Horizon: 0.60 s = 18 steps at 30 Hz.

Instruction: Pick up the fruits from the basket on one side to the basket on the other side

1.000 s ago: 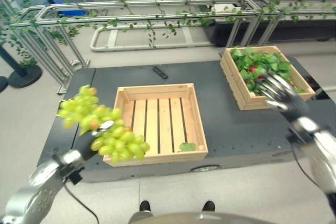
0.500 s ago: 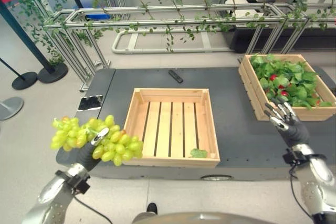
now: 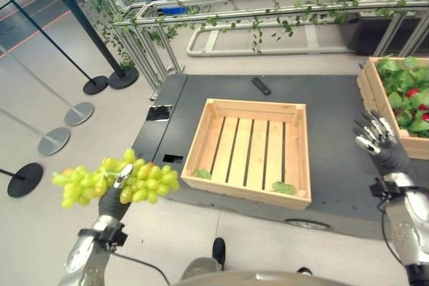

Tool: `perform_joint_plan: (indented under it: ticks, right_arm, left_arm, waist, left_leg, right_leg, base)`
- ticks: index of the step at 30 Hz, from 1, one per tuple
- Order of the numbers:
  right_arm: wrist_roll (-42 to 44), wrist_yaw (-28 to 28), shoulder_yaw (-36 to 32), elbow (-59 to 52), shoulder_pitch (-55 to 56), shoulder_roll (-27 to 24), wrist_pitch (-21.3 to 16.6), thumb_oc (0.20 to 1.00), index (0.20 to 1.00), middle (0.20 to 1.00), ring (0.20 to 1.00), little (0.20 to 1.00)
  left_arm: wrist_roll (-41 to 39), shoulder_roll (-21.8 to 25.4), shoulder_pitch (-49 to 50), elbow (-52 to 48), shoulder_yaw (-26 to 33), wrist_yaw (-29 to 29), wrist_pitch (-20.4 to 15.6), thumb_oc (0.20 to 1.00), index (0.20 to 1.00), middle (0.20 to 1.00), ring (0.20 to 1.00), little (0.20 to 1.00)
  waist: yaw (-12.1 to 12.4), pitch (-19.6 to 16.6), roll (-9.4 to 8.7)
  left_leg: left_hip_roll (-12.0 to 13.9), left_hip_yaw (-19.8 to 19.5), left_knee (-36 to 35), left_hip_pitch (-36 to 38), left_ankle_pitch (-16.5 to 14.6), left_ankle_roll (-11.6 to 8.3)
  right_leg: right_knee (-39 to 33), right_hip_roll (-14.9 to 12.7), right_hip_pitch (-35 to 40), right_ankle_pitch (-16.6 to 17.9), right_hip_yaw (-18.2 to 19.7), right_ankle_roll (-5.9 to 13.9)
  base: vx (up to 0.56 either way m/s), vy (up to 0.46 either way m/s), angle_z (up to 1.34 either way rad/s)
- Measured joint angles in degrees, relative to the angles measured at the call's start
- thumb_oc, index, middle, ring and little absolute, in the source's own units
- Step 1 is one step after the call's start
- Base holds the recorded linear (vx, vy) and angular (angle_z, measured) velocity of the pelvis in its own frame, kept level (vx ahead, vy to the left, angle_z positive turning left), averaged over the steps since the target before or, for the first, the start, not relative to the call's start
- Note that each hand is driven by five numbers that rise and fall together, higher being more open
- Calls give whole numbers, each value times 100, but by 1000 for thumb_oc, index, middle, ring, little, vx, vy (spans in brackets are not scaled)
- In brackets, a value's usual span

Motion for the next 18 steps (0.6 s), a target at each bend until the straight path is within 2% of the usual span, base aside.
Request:
perform_joint_plan:
  ticks: [1,2,4,6,7,8,9,10,11,12,13,14,15,16,17,18]
  right_arm:
    - [-22,-6,-35,-38,87,101,-8,1000,1000,1000,1000,1000]
    - [-43,-11,-70,-42,155,316,-6,1000,1000,1000,1000,1000]
    - [-91,2,-43,-46,160,506,11,1000,1000,1000,1000,1000]
    - [-90,-4,-47,-40,147,562,9,1000,1000,1000,1000,1000]
    - [-89,-8,-54,-40,204,658,9,1000,1000,1000,1000,1000]
    - [-88,-19,-99,-59,283,739,1,1000,1000,1000,1000,1000]
    - [-87,-84,-137,-43,325,717,10,1000,1000,1000,1000,1000]
    - [-87,-134,-127,-83,400,795,14,1000,1000,1000,1000,1000]
    - [-90,-148,-99,-104,484,844,14,1000,1000,1000,1000,1000]
    - [-125,-154,37,-88,514,863,23,1000,1000,1000,1000,1000]
    - [-152,-154,99,-53,583,879,48,1000,1000,1000,1000,1000]
    - [-228,-163,377,-51,518,912,107,1000,1000,1000,1000,1000]
    - [-261,-147,430,-34,484,938,125,1000,1000,1000,1000,1000]
    - [-310,-145,518,-83,516,971,152,1000,1000,1000,1000,1000]
    - [-312,-140,516,-100,598,972,152,1000,1000,1000,1000,1000]
    - [-313,-146,395,-102,807,969,150,1000,1000,1000,1000,1000]
  left_arm:
    - [126,12,-24,44,-3,30,0,200,200,200,200,200]
    - [175,31,-177,60,1,90,-14,200,200,200,200,200]
    - [341,52,-366,113,2,235,-60,200,200,200,200,200]
    - [352,89,-444,210,1,310,-75,200,200,200,200,200]
    - [413,145,-495,233,20,431,-111,200,200,200,200,200]
    - [499,173,-515,220,40,462,-122,200,200,200,200,200]
    - [578,103,-526,235,28,502,-120,200,200,200,200,200]
    - [748,110,-435,227,35,527,-125,200,200,200,200,200]
    - [846,110,-332,200,56,573,-134,200,200,200,200,200]
    - [1048,90,-190,203,141,639,-153,200,200,200,200,200]
    - [1099,92,-149,219,179,678,-156,200,200,200,200,200]
    - [1207,97,90,167,514,739,-264,200,200,200,200,200]
    - [1261,80,88,216,629,792,-264,200,200,200,200,200]
    - [1336,91,16,350,773,903,-259,200,200,200,200,200]
    - [1407,96,-35,414,784,935,-246,200,200,200,200,200]
    - [1473,103,-93,457,677,927,-229,200,200,200,200,200]
  waist:
    - [-124,-12,-28]
    - [-270,42,-228]
    - [-276,64,-444]
    - [-295,75,-555]
    - [-298,15,-725]
    - [-320,-38,-815]
    - [-358,2,-761]
    - [-458,1,-826]
    - [-460,2,-897]
    - [-434,42,-922]
    - [-499,51,-943]
    - [-283,117,-1047]
    - [-260,173,-1116]
    - [-293,218,-1193]
    - [-334,228,-1237]
    - [-478,193,-1310]
  left_leg:
    - [-52,-37,-33,5,-79,45]
    - [-127,-96,-121,95,-91,85]
    - [-138,-187,-235,195,-223,216]
    - [-194,-219,-266,281,-251,222]
    - [-237,-264,-213,254,-316,243]
    - [-306,-201,68,199,-488,296]
    - [-296,-16,494,79,-761,434]
    - [-332,170,812,130,-966,503]
    - [-398,327,864,203,-997,608]
    - [-483,485,592,523,-965,728]
    - [-544,535,588,619,-924,787]
    - [-468,630,446,711,-873,839]
    - [-497,702,446,780,-842,890]
    - [-514,570,391,751,-807,918]
    - [-552,538,312,757,-800,995]
    - [-766,493,23,880,-635,1103]
  right_leg:
    - [91,-24,50,-3,13,32]
    - [260,-123,48,-5,43,15]
    - [748,-298,-129,-79,100,-13]
    - [965,-390,-174,-96,158,-40]
    - [964,-249,-129,-263,251,-1]
    - [830,-332,-32,-393,77,157]
    - [1073,-388,37,-384,9,143]
    - [1519,-590,-16,-361,115,130]
    - [1862,-788,-143,-297,225,161]
    - [2655,-1242,-461,82,323,452]
    - [2770,-1246,-603,170,358,665]
    - [3017,-1036,-1143,141,342,749]
    - [2943,-861,-1303,133,295,702]
    - [2430,-310,-1452,198,451,722]
    - [2046,-52,-1467,244,727,724]
    - [1302,163,-1402,275,1012,726]
  base:
    - [-234,142,42]
    - [-233,187,53]
    - [-169,165,9]
    - [-167,160,-1]
    - [-255,269,19]
    - [-255,313,31]
    - [-361,510,41]
    - [-276,422,16]
    - [-384,501,-18]
    - [-199,211,-33]
    - [-345,261,-88]
    - [-310,165,-103]
    - [-326,219,-112]
    - [-191,156,-39]
    - [-226,53,22]
    - [-329,-73,38]
